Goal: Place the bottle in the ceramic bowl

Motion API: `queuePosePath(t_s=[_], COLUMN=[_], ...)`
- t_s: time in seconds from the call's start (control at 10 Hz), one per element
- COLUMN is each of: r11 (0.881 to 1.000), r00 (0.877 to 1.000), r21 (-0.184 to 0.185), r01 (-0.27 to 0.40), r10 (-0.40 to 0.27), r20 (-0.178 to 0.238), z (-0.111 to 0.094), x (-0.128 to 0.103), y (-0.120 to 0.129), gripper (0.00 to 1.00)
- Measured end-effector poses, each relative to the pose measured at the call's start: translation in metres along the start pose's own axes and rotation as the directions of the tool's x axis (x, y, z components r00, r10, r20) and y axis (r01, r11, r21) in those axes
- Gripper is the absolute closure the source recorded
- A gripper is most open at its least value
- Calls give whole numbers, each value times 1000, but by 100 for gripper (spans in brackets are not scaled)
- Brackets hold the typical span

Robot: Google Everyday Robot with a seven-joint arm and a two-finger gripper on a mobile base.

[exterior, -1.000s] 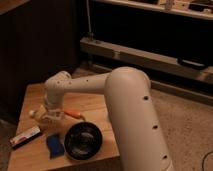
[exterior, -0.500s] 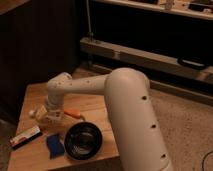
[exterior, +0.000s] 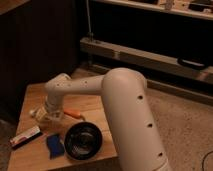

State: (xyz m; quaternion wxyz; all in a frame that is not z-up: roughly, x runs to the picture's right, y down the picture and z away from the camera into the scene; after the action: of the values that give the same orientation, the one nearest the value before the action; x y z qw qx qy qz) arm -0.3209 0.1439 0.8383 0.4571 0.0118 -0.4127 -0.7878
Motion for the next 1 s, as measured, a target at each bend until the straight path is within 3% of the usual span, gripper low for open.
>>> queuePosePath(t_s=[0.8,1.0], r11=[999,999], r00=[998,997], r21=[-40,-42], r01=[21,33], r10=[-19,-30], r20=[52,65], z=[7,8], x=[-4,-4], y=[5,3], gripper=[22,39])
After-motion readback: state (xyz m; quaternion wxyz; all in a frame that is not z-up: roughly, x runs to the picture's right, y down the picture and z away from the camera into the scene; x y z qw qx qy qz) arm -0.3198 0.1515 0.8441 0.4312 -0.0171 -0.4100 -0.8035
